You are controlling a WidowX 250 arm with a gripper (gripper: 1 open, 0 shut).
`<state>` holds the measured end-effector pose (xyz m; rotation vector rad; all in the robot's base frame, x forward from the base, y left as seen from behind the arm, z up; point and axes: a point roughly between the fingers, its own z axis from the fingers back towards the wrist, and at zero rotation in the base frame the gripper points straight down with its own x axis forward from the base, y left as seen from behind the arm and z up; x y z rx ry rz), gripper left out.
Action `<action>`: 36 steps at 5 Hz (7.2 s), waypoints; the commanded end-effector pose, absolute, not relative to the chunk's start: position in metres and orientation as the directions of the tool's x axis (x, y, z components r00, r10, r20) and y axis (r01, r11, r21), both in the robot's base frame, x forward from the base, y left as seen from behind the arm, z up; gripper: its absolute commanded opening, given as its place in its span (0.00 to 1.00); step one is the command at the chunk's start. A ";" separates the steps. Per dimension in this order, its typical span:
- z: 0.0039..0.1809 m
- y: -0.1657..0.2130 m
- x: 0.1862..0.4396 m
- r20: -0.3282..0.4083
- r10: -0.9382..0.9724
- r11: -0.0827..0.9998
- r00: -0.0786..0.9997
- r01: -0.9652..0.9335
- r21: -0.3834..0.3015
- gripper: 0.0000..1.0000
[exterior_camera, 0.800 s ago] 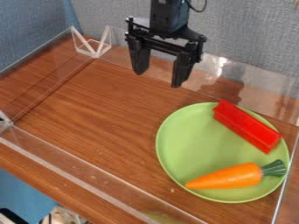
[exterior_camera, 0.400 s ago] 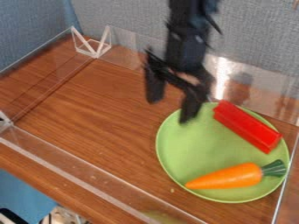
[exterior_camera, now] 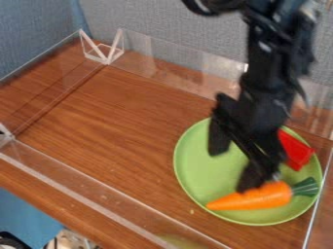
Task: Put the carrot on the left side
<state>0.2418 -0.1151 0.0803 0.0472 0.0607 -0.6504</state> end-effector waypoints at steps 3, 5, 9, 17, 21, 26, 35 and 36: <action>0.057 -0.103 0.260 0.063 -0.803 0.596 0.593 0.794 0.119 1.00; 0.030 -0.102 0.271 0.103 -0.847 0.531 0.522 0.821 0.207 1.00; 0.023 -0.101 0.281 0.118 -0.883 0.469 0.455 0.869 0.156 0.00; 0.086 -0.118 0.259 0.111 -0.831 0.554 0.545 0.829 0.079 0.00; 0.141 0.041 0.304 0.003 -0.393 0.909 0.919 0.389 0.149 0.00; 0.060 0.144 0.300 0.020 -0.241 0.968 0.970 0.239 0.081 0.00; 0.041 0.106 0.312 0.028 -0.227 0.970 0.974 0.223 0.097 0.00; 0.038 0.102 0.311 0.026 -0.247 0.965 0.969 0.243 0.102 0.00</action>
